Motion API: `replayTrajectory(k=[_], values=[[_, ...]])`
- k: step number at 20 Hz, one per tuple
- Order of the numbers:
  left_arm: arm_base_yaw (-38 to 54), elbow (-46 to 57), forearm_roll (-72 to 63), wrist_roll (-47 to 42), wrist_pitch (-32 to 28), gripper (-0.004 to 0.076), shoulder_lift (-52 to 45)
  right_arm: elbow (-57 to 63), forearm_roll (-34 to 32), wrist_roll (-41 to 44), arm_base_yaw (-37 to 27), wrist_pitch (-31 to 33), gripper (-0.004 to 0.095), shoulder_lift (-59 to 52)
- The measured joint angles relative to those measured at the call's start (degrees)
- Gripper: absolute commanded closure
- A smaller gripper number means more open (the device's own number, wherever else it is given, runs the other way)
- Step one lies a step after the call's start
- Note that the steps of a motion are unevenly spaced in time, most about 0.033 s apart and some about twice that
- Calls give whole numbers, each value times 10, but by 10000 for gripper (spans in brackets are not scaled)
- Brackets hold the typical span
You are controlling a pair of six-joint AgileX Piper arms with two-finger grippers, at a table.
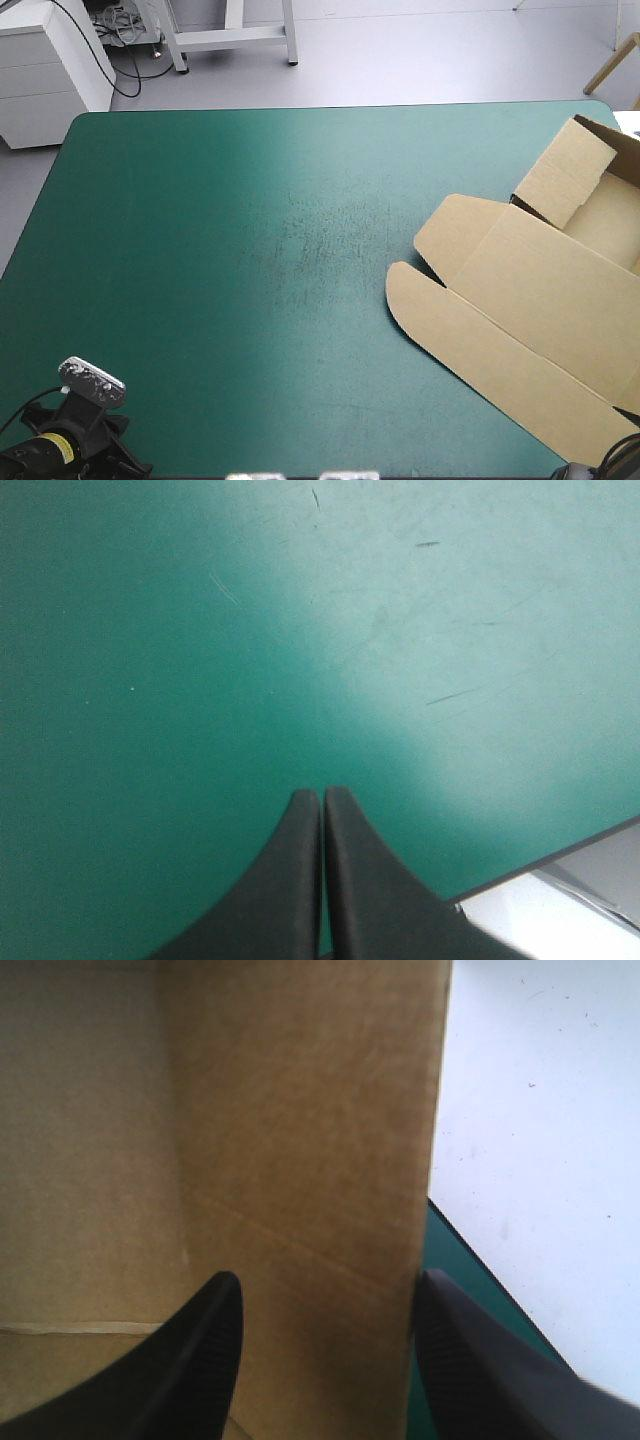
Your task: Fold the box
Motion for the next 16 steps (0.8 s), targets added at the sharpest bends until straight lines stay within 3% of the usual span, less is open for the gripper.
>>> replayTrajectory(k=[3,6,8,11,12,16], values=[[0,0,0,0,0,734,0,0,17,-4,0,4,423,-3],[0,0,0,0,0,734,0,9,65,-88,0,5,479,-32],[0,0,0,0,0,734,0,26,102,-129,0,5,582,-62],[0,0,0,0,0,734,0,63,143,-142,0,6,880,-119],[0,0,0,0,0,734,0,87,166,-155,0,6,926,-157],[0,0,0,0,0,734,0,136,177,-168,35,7,924,-257]])
